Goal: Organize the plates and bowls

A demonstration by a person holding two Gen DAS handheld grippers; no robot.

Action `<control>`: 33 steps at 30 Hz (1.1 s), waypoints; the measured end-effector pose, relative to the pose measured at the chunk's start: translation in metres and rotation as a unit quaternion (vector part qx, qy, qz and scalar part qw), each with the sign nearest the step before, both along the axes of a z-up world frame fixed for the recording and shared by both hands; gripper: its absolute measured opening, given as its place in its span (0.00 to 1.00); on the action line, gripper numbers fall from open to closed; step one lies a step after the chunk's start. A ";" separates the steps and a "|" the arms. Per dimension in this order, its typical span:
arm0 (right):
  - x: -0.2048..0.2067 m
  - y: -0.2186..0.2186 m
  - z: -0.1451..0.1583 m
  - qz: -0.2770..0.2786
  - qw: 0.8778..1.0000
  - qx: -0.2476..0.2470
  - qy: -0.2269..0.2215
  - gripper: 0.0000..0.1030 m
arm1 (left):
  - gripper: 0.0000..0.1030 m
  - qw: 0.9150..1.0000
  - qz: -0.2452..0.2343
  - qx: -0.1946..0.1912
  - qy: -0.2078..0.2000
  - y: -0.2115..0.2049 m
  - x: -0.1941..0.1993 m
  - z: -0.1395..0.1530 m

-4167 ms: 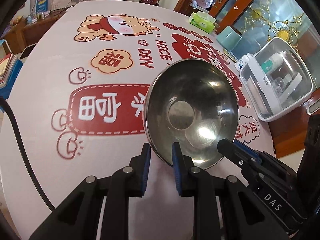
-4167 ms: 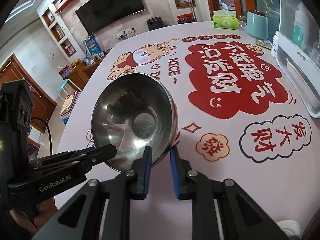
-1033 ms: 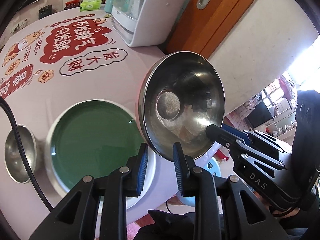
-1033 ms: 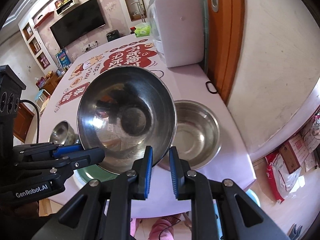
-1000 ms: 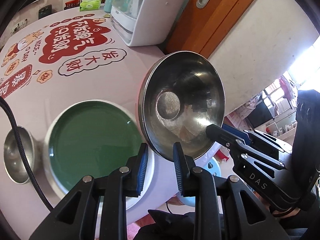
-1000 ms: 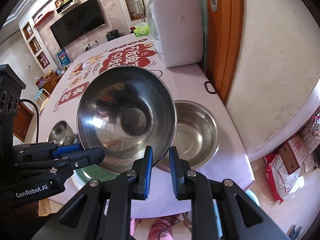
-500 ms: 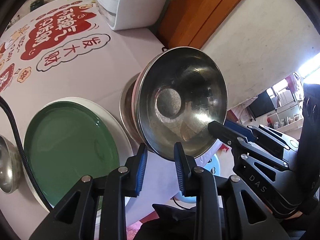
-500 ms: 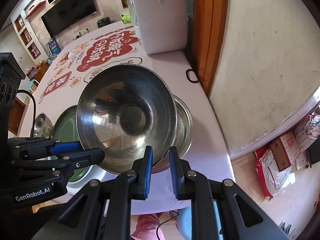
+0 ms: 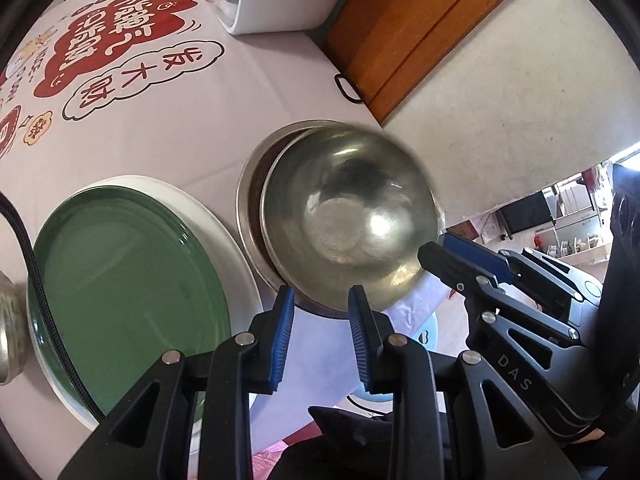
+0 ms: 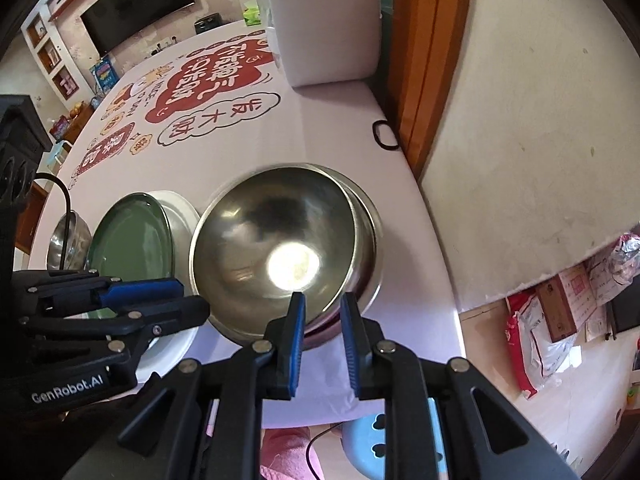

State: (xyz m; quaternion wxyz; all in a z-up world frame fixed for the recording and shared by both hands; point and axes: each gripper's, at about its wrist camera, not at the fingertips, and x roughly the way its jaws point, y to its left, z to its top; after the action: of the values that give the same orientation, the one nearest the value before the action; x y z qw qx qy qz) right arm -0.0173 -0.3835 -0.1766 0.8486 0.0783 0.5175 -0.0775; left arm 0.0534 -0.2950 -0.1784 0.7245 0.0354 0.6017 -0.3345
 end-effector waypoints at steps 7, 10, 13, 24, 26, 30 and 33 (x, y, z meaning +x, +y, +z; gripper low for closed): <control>0.005 0.006 0.004 0.011 1.000 0.006 -0.009 0.19 | 0.27 1.000 0.005 -0.003 -0.021 0.011 -0.001 0.011; 0.007 0.009 0.008 0.014 1.000 0.010 -0.018 0.19 | 0.27 0.999 0.008 -0.007 -0.030 0.019 -0.001 0.017; 0.008 0.014 0.012 0.018 0.999 0.015 -0.027 0.19 | 0.27 0.999 0.014 -0.012 -0.042 0.031 -0.005 0.024; 0.025 0.056 0.018 0.054 0.997 0.032 -0.038 0.19 | 0.32 0.995 0.058 -0.028 -0.073 0.087 -0.005 0.044; 0.028 0.067 0.019 0.064 0.997 0.035 -0.038 0.19 | 0.36 0.994 0.066 -0.032 -0.076 0.098 -0.005 0.046; 0.035 0.088 0.018 0.078 0.995 0.041 -0.036 0.19 | 0.36 0.993 0.074 -0.033 -0.081 0.118 -0.005 0.050; 0.039 0.104 0.019 0.088 0.994 0.045 -0.037 0.19 | 0.37 0.992 0.083 -0.035 -0.085 0.135 -0.003 0.052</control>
State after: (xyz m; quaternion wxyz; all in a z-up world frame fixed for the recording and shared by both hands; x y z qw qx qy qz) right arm 0.0215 -0.2790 -0.1574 0.8661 0.0732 0.4938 0.0242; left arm 0.0502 -0.1605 -0.1264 0.7991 -0.0113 0.5265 -0.2899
